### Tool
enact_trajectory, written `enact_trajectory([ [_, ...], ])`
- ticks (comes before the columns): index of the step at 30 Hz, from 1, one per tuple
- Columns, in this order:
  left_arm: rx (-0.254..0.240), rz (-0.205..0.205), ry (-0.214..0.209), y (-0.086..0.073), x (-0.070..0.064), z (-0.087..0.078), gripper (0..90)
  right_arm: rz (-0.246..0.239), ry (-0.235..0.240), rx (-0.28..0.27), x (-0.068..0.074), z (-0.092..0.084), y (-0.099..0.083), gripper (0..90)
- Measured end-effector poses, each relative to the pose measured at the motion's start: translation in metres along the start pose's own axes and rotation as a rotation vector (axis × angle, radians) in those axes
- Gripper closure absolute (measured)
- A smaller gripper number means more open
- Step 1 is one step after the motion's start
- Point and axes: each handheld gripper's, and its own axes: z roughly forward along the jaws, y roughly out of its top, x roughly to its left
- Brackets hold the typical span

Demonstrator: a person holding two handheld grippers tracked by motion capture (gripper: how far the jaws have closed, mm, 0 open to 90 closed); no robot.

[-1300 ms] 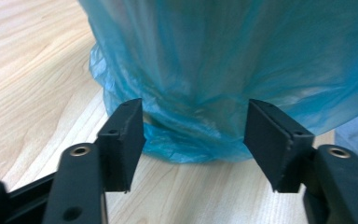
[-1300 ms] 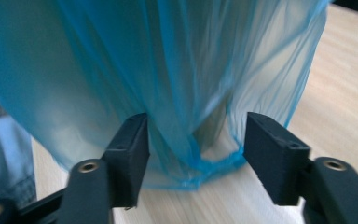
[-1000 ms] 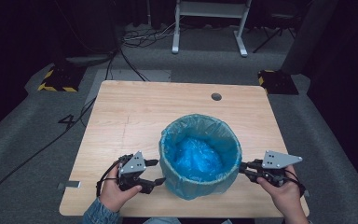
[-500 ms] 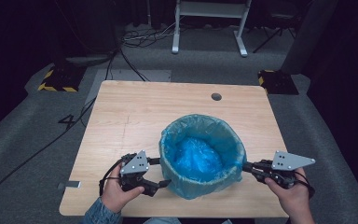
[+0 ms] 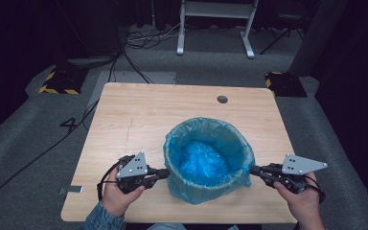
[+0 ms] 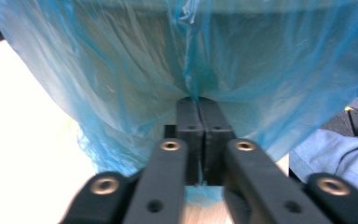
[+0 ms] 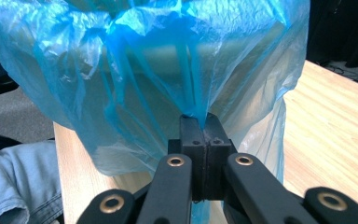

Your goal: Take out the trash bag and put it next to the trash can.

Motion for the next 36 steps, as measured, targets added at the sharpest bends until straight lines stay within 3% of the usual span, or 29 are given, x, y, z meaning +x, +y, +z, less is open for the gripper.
enact_trajectory([
  [11,-0.034,0.03,0.036,0.016,-0.002,-0.022,90.0,-0.019,-0.029,-0.051,0.003,-0.016,0.013,90.0],
  [17,-0.067,0.021,0.037,0.022,0.0,-0.031,90.0,-0.032,-0.042,-0.106,0.001,-0.024,0.024,90.0],
  [24,-0.096,0.032,0.043,0.033,0.0,-0.04,90.0,-0.038,-0.019,-0.167,0.001,-0.03,0.039,90.0],
  [29,-0.088,0.05,0.068,0.041,0.001,-0.04,90.0,-0.062,-0.028,-0.162,0.0,-0.025,0.055,90.0],
  [33,-0.087,0.037,0.109,0.045,0.006,-0.039,90.0,-0.067,-0.051,-0.135,-0.004,-0.017,0.064,89.6],
  [36,-0.076,0.028,0.122,0.048,0.01,-0.037,90.0,-0.063,-0.093,-0.1,-0.009,-0.006,0.067,73.9],
])
